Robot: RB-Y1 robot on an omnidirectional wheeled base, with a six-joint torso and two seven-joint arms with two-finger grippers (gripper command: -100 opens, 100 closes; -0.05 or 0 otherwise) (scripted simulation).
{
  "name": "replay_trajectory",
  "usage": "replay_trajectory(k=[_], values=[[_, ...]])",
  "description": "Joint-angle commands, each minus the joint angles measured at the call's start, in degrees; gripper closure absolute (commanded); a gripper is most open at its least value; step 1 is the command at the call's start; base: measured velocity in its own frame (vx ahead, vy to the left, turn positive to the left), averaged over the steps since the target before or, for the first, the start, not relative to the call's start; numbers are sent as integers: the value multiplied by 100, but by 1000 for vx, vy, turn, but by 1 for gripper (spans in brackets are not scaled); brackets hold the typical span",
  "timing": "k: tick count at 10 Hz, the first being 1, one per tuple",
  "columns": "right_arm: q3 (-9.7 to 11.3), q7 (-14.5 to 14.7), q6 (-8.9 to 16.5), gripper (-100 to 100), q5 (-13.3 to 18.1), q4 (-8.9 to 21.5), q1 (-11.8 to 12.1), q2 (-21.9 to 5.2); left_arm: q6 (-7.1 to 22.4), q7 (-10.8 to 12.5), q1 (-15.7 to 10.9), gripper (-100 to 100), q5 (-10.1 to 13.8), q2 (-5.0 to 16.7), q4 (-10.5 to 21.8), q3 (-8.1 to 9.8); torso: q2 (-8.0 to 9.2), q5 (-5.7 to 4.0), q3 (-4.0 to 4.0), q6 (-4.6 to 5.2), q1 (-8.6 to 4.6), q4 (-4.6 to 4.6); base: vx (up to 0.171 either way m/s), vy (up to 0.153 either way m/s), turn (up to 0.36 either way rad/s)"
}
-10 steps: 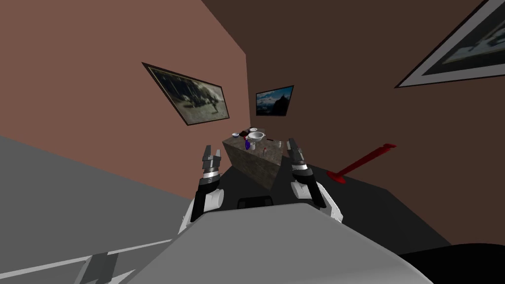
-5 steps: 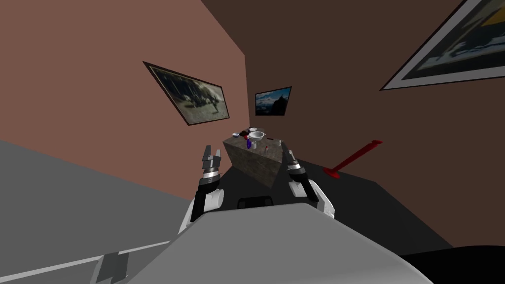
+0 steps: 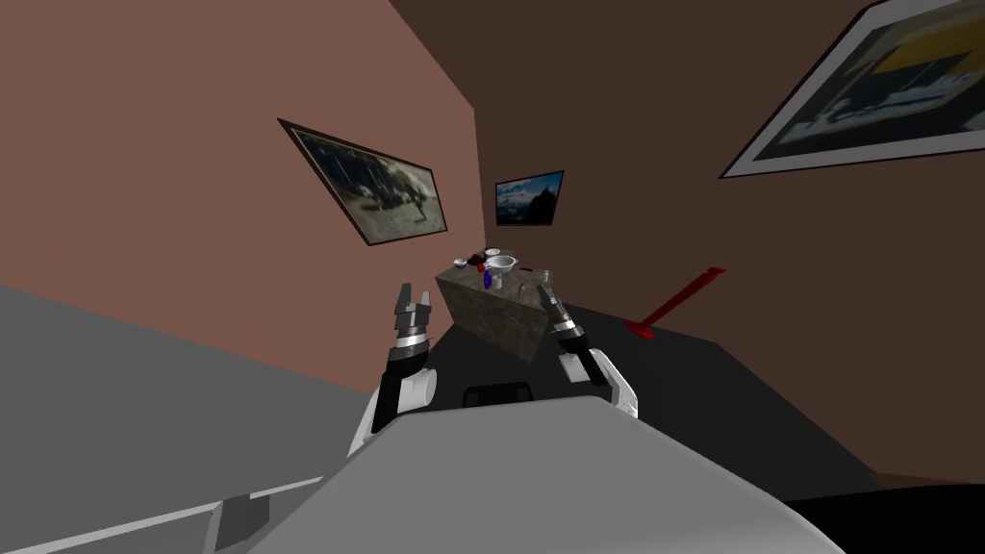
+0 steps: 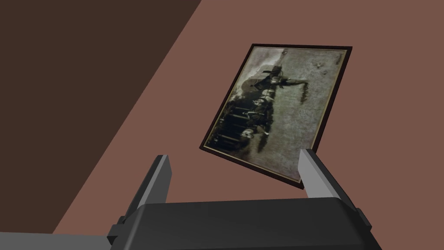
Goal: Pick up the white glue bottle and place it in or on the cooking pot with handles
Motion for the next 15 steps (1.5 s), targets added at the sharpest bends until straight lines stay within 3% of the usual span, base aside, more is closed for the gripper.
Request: replay_trajectory(k=[1, 6, 12, 15], values=[[6, 163, 154, -100, 115, 220, -85, -65, 0, 0, 0, 0, 0, 0, 0, 0, 0, 0, 0, 0, 0, 0, -35, 127, -46], [-48, 579, 520, -100, 558, 966, -284, -332, 0, 0, 1, 0, 0, 0, 0, 0, -26, -2, -15, 0, -13, -6, 13, 106, -10], [-319, 892, 1018, -100, 1195, 1797, -412, -938, 0, 0, 1, 0, 0, 1, 0, 1, -48, -4, -27, -1, -25, -10, 71, 93, 62], [-432, 969, 1181, -100, 1414, 2042, -435, -1166, 0, 0, 1, 0, 0, 1, 0, 1, -39, -7, -23, 0, -39, -9, 68, 49, 58]])
